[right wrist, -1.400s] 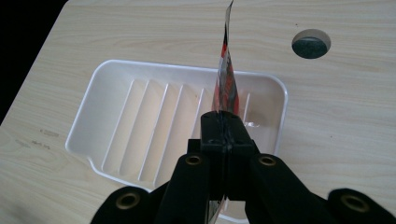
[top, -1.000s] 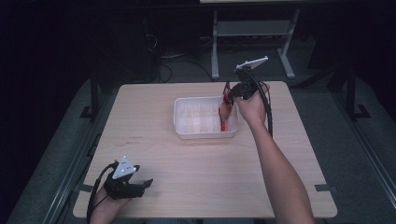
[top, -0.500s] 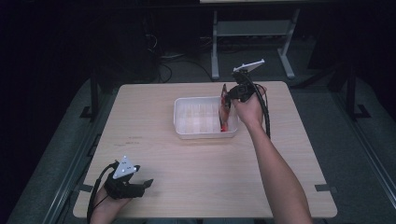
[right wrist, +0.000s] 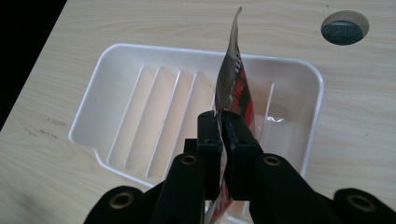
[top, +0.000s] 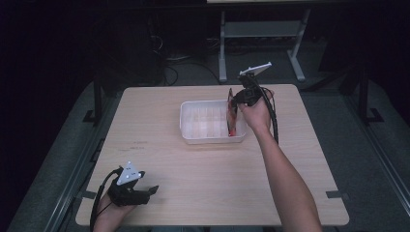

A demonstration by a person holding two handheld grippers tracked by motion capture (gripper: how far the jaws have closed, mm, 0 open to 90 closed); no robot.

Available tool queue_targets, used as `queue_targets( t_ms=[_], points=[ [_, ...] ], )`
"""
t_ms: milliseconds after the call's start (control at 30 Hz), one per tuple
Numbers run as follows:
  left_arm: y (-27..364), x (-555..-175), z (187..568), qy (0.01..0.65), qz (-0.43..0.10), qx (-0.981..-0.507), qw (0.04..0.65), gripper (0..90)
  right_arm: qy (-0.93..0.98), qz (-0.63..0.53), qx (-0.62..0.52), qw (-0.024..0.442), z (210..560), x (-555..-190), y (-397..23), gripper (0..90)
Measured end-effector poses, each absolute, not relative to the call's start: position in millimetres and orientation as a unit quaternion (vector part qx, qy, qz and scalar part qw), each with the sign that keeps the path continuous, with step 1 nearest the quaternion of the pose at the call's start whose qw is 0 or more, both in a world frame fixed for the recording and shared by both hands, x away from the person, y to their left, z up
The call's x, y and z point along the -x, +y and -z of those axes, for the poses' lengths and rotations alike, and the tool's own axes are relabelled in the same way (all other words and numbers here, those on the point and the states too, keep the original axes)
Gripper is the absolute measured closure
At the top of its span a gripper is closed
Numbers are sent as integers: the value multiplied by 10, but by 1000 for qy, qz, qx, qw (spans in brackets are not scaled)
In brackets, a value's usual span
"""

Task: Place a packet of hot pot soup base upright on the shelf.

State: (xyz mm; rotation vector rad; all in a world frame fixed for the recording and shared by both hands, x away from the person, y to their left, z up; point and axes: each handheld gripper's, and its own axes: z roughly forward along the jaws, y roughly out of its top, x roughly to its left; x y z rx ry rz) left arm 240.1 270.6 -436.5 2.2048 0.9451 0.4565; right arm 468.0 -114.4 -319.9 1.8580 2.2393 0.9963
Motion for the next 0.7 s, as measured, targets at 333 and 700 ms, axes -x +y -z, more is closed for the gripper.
queue_targets(
  t_ms=[333,700],
  points=[
    [2707,-2403,4366,364,-174,-849,342,279,732,-320,-600,28,3246,-4687,-1113,850],
    [2711,-2402,4364,365,-175,-849,341,278,734,-319,-599,22,3273,-4695,-1098,859]
  ],
)
